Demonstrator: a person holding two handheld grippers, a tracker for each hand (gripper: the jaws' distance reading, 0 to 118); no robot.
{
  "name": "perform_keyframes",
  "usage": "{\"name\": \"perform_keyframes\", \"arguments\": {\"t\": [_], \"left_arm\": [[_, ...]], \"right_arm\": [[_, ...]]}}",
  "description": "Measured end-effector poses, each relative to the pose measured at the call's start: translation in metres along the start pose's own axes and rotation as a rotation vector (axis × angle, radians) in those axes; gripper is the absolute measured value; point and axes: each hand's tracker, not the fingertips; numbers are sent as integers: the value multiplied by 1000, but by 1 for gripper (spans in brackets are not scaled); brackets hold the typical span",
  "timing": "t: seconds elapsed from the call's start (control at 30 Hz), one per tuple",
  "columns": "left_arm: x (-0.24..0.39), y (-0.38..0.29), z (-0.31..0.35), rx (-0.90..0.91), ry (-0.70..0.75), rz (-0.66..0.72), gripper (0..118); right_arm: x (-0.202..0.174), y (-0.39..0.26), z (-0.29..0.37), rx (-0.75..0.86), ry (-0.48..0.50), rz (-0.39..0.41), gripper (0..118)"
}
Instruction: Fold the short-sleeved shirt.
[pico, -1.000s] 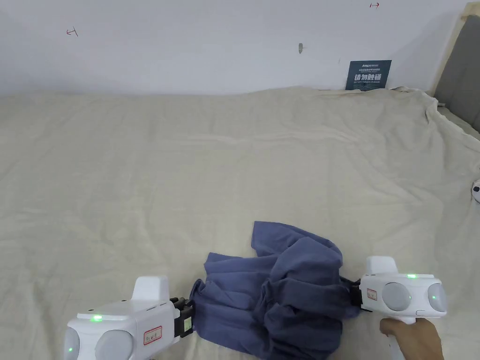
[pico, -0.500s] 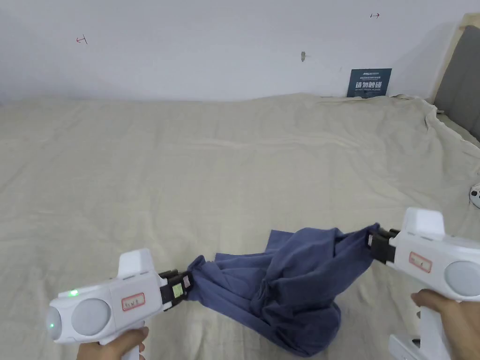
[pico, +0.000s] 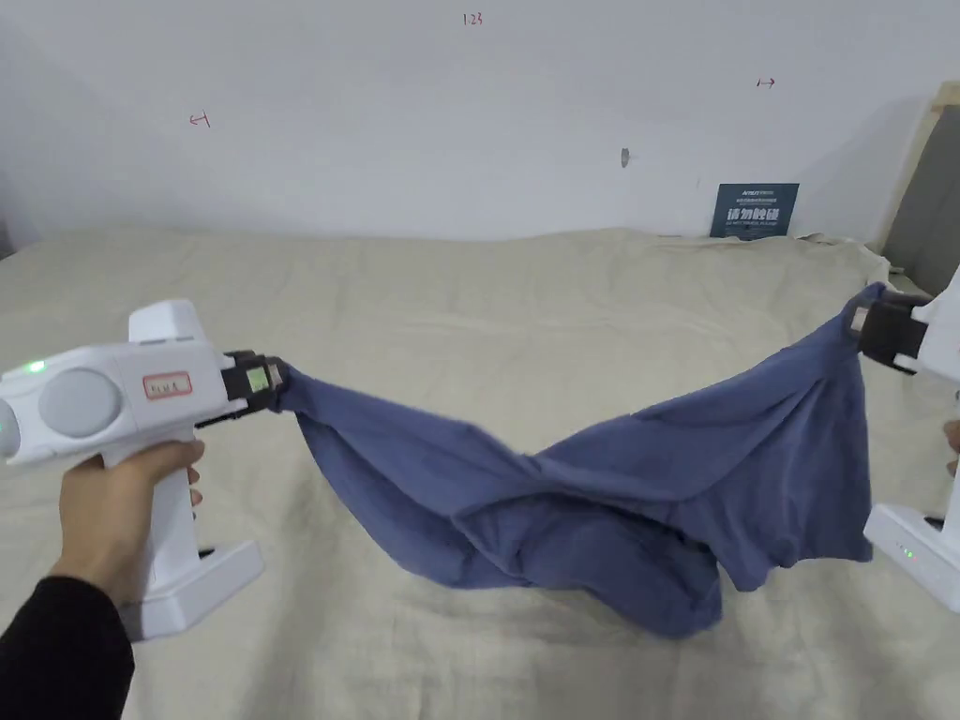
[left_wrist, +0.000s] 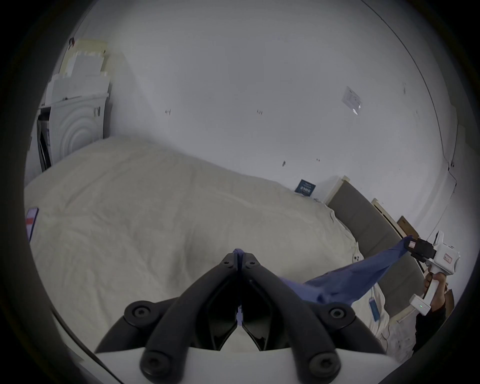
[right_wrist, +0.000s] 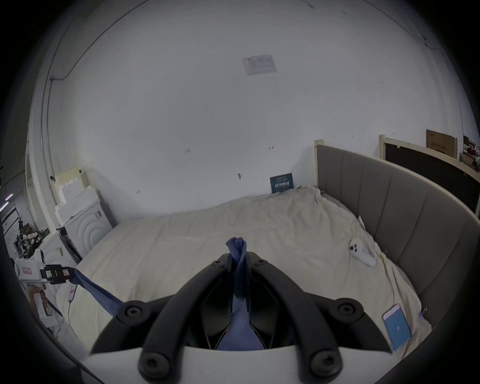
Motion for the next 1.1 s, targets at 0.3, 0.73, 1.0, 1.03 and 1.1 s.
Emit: {"name": "perform_keyframes", "arguments": {"t": [0.3,0.73,1.0,1.03,1.1], "left_arm": [[24,95,-20,92,55,-54,0],[24,196,-12,282,134,-112,0],[6,168,-46,236,173,-146,0],[2,160,-53,216,178,-147,0],[-6,143,-63,176,196,-150,0]], "right_arm": [[-6,72,-35,123,-34,-23,7],[-21,135,-72,257,-29,-39,7],[-20,101,-104,219,-35,-29,7],[-20,92,-107,202,-36,-24,7],[-20,73,-112,172,-45,-23,7]]}}
